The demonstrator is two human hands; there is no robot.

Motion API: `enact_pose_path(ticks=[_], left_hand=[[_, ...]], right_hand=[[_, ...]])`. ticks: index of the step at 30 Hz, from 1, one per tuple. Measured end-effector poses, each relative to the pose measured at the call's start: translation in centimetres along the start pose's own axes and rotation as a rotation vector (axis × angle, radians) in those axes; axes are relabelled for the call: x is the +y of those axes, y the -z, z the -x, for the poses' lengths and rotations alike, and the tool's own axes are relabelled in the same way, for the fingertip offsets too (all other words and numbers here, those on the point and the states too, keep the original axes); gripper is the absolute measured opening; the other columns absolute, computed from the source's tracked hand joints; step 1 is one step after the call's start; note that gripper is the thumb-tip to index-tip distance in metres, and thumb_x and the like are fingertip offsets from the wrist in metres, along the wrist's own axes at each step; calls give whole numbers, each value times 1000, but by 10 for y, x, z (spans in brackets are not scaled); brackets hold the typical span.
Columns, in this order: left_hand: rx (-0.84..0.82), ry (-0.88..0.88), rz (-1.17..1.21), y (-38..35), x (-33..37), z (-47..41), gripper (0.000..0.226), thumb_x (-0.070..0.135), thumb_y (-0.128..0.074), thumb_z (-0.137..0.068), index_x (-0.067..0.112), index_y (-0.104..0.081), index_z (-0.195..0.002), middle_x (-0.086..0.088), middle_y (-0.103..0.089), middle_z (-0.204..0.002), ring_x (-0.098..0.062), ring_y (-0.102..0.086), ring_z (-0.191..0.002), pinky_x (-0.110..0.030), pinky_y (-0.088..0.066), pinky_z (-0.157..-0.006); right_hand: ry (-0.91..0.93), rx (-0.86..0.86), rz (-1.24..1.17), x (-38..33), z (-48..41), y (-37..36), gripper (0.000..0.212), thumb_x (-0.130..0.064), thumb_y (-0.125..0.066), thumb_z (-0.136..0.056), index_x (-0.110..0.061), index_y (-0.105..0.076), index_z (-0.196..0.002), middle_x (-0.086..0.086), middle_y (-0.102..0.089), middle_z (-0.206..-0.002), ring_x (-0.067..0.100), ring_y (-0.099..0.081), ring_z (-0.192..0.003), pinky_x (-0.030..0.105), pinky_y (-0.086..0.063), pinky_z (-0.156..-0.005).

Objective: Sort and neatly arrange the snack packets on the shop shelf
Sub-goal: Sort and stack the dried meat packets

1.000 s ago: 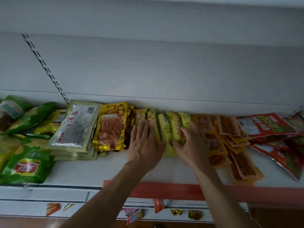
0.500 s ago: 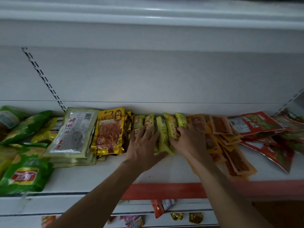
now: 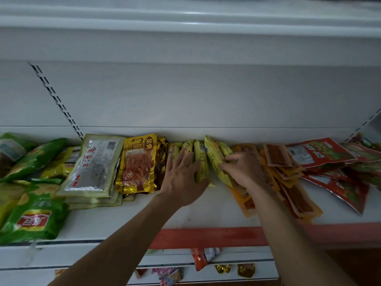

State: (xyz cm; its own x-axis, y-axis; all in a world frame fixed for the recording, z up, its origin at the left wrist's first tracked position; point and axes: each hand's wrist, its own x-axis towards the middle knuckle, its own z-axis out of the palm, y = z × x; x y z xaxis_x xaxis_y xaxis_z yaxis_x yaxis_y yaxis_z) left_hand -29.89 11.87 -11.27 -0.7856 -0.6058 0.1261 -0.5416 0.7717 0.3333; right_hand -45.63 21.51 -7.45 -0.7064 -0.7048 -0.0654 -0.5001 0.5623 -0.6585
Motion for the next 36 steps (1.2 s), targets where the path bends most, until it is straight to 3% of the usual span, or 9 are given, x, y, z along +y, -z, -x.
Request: enact_pose_path(ticks=[3, 6, 11, 16, 19, 25, 27, 29, 36], left_hand=[[116, -25, 179, 3, 20, -6, 50, 46, -48, -97, 21, -51, -140, 0, -48, -147, -19, -24, -146, -35, -10, -118], [88, 90, 446, 5, 37, -16, 50, 46, -47, -99, 21, -48, -142, -2, -55, -138, -18, -42, -133, -32, -31, -107], [78, 168, 832, 0, 49, -18, 40, 37, -53, -98, 39, -47, -138, 11, -41, -136, -5, -49, -116, -18, -41, -91], [210, 249, 1174, 10, 48, -19, 33, 22, -60, -95, 44, -57, -119, 20, -40, -120, 3, -47, -112, -10, -45, -87], [318, 259, 1132, 21, 38, -18, 37, 13, -61, -91, 43, -59, -112, 16, -39, -116, -2, -49, -107, -8, -44, -80], [455, 123, 748, 46, -6, -2, 37, 14, -63, -82, 37, -62, -111, 9, -42, -126, -2, -57, -87, -10, -47, -71], [342, 104, 427, 48, -21, 2, 39, 14, -65, -86, 25, -63, -123, -1, -43, -135, -19, -60, -100, -24, -51, -80], [209, 74, 207, 46, -26, 6, 42, 21, -62, -90, 25, -57, -132, -4, -40, -144, -27, -56, -116, -37, -51, -87], [228, 76, 277, 45, -29, 9, 45, 21, -61, -91, 25, -55, -135, 0, -35, -150, -21, -51, -123, -31, -47, -94]], right_hand=[[-62, -9, -253, -1, 4, 0, 31, -31, -76, -80, -23, -73, -110, -10, -66, -103, 9, -62, -100, 26, -46, -82], [-17, 23, -375, -2, 8, 1, 19, -28, -73, -81, -37, -73, -97, -29, -64, -86, -12, -60, -80, 18, -46, -67], [12, 80, -421, -4, 13, -3, 31, -23, -69, -84, -23, -70, -116, -7, -62, -110, 10, -58, -105, 27, -49, -84], [176, 118, -527, -21, 23, -9, 27, -14, -62, -90, -31, -71, -108, -20, -63, -111, -2, -57, -104, 19, -49, -87], [274, 140, -547, -31, 25, -15, 33, -1, -56, -89, -26, -71, -107, -34, -59, -99, -17, -52, -94, 3, -41, -75], [426, 204, -289, -53, 28, -37, 36, -4, -54, -93, -10, -63, -128, 1, -55, -126, 14, -53, -110, 17, -42, -93], [433, 78, -112, -55, 25, -50, 40, -12, -49, -98, -12, -53, -138, 13, -47, -140, 33, -48, -123, 38, -41, -103], [435, -41, 15, -52, 23, -63, 45, -18, -43, -101, -14, -43, -145, 13, -36, -152, 37, -44, -128, 43, -39, -104], [355, -24, -59, -40, 20, -65, 45, -31, -52, -99, -15, -50, -141, 5, -48, -146, 28, -44, -132, 44, -38, -106]])
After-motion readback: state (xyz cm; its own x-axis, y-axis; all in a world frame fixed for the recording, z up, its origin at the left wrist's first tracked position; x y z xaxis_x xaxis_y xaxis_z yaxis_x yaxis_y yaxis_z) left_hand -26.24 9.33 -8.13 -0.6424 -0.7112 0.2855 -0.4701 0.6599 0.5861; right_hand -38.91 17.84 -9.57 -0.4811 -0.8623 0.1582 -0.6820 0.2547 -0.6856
